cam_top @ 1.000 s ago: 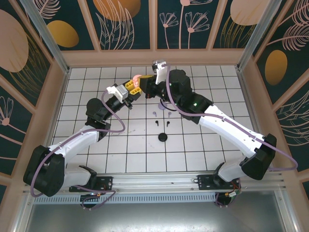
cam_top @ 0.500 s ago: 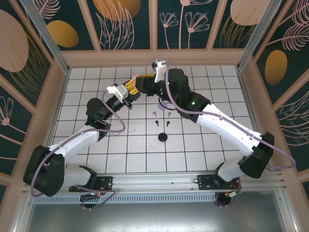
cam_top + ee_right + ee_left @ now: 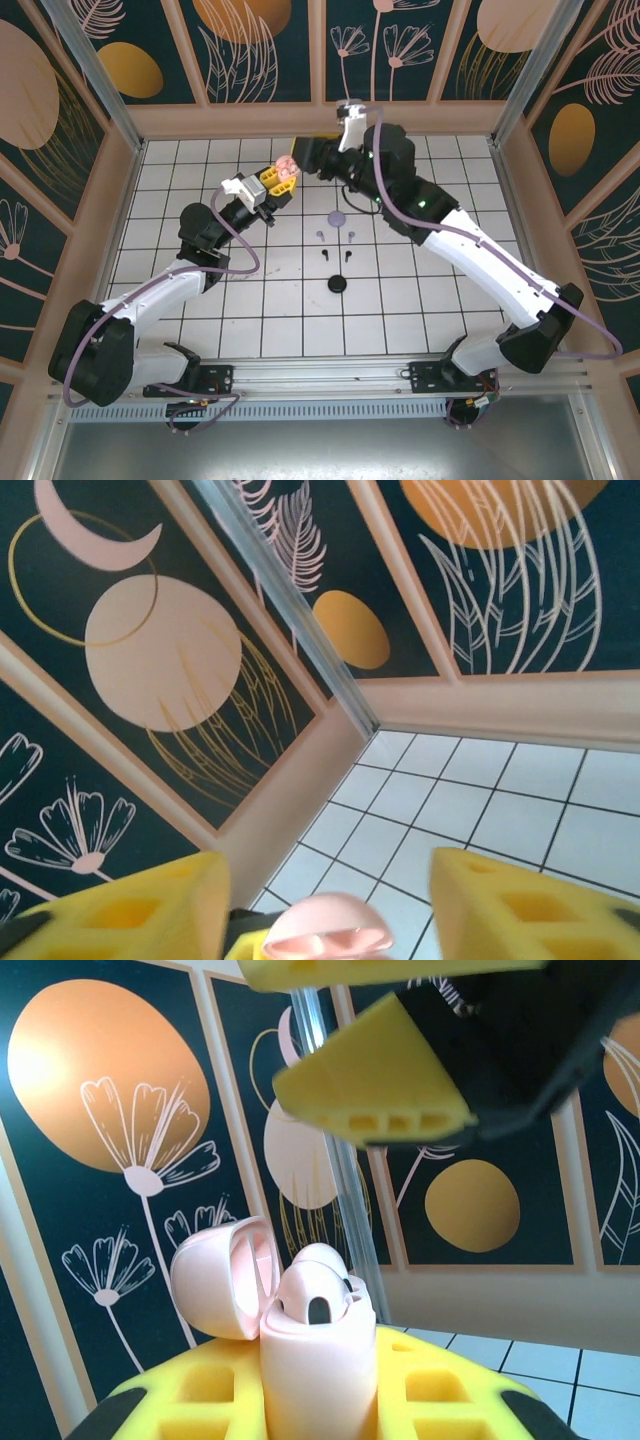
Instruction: Insert the wireless bluetooth earbuds into the charging case
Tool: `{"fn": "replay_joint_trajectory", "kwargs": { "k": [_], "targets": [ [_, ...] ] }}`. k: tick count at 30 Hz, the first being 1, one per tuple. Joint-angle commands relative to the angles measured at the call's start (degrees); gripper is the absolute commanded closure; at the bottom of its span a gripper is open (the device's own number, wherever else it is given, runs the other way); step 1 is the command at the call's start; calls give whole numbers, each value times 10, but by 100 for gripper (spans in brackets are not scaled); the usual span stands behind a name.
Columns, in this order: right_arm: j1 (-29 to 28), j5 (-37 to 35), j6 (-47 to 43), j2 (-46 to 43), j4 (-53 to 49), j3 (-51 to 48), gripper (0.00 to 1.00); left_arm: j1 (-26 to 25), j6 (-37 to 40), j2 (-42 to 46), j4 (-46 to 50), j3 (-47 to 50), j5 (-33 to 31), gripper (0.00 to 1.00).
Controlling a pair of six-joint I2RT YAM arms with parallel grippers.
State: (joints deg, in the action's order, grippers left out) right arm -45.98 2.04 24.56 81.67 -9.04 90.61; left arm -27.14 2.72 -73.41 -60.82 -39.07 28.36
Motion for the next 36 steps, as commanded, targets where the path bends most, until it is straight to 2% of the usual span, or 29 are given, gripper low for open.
{"fn": "replay_joint_trajectory", "kwargs": {
  "k": [1,7,11,15,20,26,31,36],
  "targets": [
    [35,48,3,45,-78,77,65,-3,-10,-7,-18,-8,20,100],
    [68,128,-16,170,-211,242,93,-3,-7,-11,1,-4,43,100],
    [78,180,-27,244,-289,337,98,-3,-4,-16,4,-6,51,100],
    [78,216,-38,279,-338,375,100,-3,2,-21,17,-12,53,100],
    [60,217,-50,237,-346,303,100,-3,4,-27,24,-20,46,100],
    [54,180,-16,106,-279,128,100,-3,-5,-34,26,-24,33,100],
    [102,80,75,7,-166,-4,99,-3,-48,-42,11,-13,23,100],
    [135,34,126,-51,-90,-139,91,-2,-120,-60,52,-10,-17,100]
  ]
}}
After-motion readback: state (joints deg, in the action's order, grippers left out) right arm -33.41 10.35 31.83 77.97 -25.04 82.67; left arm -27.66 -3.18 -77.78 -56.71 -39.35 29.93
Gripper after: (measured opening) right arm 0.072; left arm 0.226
